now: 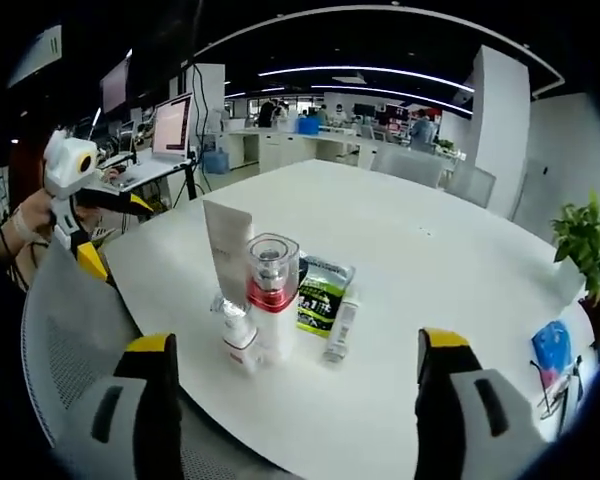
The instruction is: Arrange the skincare products in the storage area until every visible bottle or jar stands upright without overlapping.
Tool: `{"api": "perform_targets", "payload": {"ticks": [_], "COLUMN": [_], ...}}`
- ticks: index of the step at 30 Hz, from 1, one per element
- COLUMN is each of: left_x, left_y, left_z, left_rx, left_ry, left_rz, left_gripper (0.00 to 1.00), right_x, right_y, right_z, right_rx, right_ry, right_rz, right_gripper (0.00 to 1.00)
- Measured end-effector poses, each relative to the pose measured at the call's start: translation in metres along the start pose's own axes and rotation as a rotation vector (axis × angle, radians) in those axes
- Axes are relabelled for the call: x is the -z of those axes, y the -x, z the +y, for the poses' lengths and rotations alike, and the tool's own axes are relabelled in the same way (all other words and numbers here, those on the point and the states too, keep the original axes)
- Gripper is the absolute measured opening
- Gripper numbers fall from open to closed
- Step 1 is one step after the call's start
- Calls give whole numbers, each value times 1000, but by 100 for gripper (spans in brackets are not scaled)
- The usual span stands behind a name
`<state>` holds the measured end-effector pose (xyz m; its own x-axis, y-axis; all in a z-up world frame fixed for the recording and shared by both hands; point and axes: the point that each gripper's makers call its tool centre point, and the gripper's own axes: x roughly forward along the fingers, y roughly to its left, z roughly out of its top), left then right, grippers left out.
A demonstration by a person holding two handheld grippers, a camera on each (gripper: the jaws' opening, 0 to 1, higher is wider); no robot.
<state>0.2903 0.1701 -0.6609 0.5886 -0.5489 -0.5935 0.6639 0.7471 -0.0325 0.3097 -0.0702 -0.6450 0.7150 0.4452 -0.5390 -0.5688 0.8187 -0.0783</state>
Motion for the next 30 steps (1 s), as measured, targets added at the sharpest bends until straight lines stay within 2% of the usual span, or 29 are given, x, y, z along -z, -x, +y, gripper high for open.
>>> {"api": "perform_targets", "payload": {"ticks": [6, 11, 14, 22, 25, 30], "left_x": [0, 1, 3, 4, 5, 6], "left_y": [0, 1, 0, -2, -3, -3], "left_z": [-2, 3, 5, 4, 6, 6], "left_rx": [15, 0, 1, 7, 4, 7], "left_ry": [11, 18, 20, 29, 30, 36], "left_rz": [8, 13, 21, 26, 28, 26], "left_gripper": [97, 97, 97, 97, 97, 97], "right_x": [12, 18, 22, 23, 21, 25], "right_y": [-7, -14, -19, -40, -51, -70], "right_z": [-14, -25, -33, -40, -44, -47], "right_rx": [7, 13, 26, -14, -17, -51], "right_ry": [5, 1, 11, 11, 2, 1], "right_rz": [70, 102, 140, 182, 184, 238], "right_gripper": [91, 83, 75, 57, 55, 47]}}
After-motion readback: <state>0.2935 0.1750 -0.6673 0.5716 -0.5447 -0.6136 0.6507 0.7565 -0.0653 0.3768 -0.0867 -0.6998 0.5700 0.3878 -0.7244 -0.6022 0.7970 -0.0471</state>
